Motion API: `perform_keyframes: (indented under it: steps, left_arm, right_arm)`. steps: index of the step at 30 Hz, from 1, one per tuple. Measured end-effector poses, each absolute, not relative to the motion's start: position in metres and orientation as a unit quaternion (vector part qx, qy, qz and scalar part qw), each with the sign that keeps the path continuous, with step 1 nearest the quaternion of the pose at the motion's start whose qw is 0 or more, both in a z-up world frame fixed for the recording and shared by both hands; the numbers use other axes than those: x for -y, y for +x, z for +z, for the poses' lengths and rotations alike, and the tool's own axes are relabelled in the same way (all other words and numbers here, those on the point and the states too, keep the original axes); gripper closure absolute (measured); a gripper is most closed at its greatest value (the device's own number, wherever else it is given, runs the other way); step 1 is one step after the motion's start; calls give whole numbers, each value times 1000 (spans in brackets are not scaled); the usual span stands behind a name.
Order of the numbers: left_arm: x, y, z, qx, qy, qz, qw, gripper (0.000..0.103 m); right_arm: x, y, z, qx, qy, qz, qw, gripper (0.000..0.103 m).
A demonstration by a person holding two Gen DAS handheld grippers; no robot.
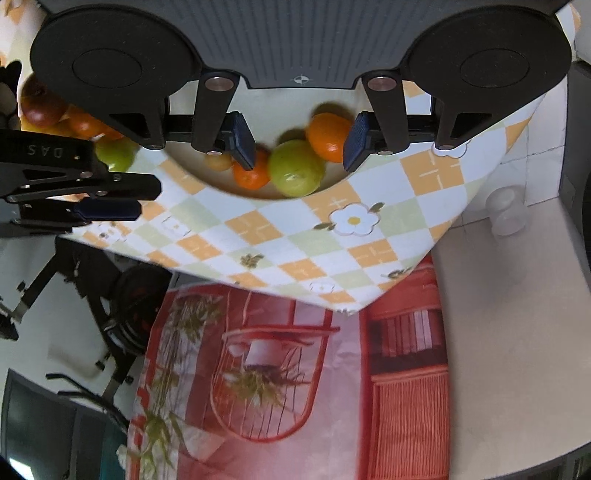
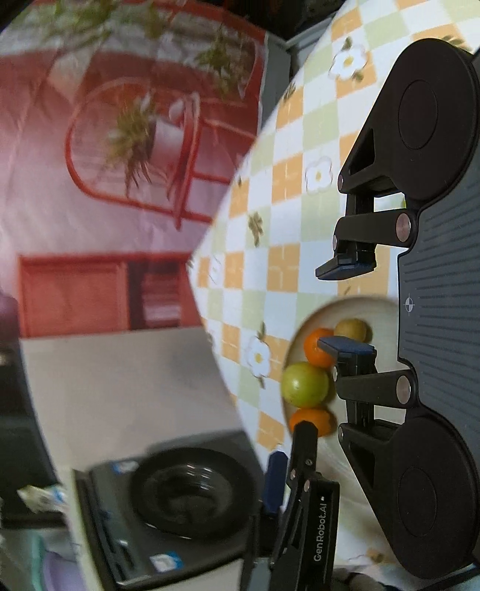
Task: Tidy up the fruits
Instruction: 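Open the left tool on the plate while the right tool releases the kiwi there, then move both open tools back toward the remaining fruit pile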
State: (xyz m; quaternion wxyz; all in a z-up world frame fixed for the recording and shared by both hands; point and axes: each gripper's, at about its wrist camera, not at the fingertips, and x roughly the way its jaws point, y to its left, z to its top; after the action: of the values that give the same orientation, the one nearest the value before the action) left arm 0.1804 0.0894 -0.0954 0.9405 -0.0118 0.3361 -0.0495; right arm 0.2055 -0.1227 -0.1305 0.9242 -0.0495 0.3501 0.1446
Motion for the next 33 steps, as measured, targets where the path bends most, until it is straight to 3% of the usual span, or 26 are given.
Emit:
perform_keyframes:
  steps: [14,28,31,33]
  left_arm:
    - [-17,140,-86,-310,9,-97,946,48]
    - [8,138,-96,-313,42,-140,938,49]
    - [8,137,-98,-317,42,-147,936,53]
    - [9,137,-101,-322,43,-157,933,61]
  right_arm:
    - [196,106,-104,-294,21,55,954,72]
    - [236,66,-112,-299,47,9,953,72]
    - [237,66,-113,-300,50,7,953,72]
    - [237,66,-113,-300,51,7,953,72]
